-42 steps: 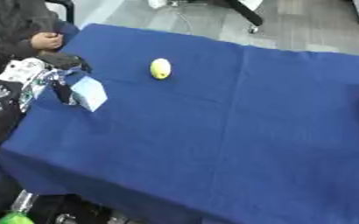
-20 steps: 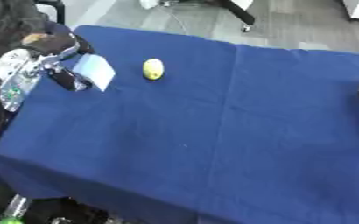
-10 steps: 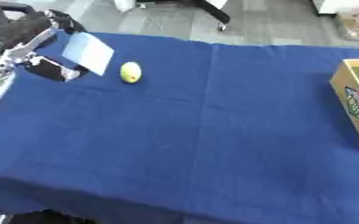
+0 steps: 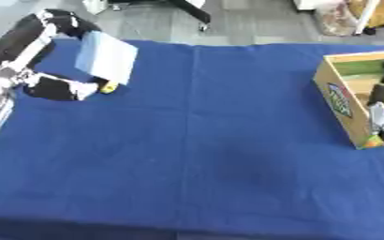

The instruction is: Pick up the objects with one hand, pass them to the other hand, and then place them into the box on the other side of the table.

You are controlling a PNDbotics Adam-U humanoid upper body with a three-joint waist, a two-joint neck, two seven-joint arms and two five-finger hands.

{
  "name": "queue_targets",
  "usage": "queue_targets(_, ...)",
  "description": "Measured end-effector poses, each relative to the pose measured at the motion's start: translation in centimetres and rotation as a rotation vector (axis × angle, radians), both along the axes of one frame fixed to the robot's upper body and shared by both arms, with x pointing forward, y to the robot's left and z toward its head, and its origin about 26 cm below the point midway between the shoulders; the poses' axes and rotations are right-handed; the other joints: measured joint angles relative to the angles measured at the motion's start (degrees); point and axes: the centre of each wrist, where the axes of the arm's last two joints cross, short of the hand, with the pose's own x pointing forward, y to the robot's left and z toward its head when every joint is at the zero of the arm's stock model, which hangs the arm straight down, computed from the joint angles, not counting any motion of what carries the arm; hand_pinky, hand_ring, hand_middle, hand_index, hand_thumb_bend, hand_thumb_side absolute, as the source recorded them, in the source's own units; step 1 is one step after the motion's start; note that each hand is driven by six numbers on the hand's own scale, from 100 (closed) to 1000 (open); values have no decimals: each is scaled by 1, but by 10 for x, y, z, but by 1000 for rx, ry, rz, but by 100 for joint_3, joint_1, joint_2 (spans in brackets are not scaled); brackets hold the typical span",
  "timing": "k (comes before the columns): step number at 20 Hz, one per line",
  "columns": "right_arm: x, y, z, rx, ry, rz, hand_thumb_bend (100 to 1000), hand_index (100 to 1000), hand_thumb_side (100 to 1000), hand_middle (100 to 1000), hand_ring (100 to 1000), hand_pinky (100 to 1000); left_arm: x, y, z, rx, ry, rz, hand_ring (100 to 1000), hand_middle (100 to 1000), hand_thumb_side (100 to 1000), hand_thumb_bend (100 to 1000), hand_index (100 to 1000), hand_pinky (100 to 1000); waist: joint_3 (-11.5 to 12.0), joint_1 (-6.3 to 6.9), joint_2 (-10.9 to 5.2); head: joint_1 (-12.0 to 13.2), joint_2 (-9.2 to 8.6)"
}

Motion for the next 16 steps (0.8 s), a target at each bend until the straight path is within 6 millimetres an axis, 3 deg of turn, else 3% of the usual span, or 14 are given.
queue_targets(5, 2, 20, 3, -41, -70, 114, 100, 720, 257, 503, 510, 744, -6, -32, -3, -103, 66, -122, 634, 562, 100, 264, 606, 711, -5, -27, 0, -130, 0)
queue_targets(12, 7, 54, 20, -116, -167, 340, 100, 730, 223, 492, 500, 721, -8, -56, -12, -180, 165, -265, 633, 562, 100, 260, 606, 709, -7, -68, 0, -235, 0)
queue_targets(16, 8, 73, 34, -198, -222, 478, 173, 756, 212, 495, 501, 712, -8, -66, -14, -192, 209, -351, 633, 562, 100, 269, 605, 709, -6, -82, 0, -281, 0)
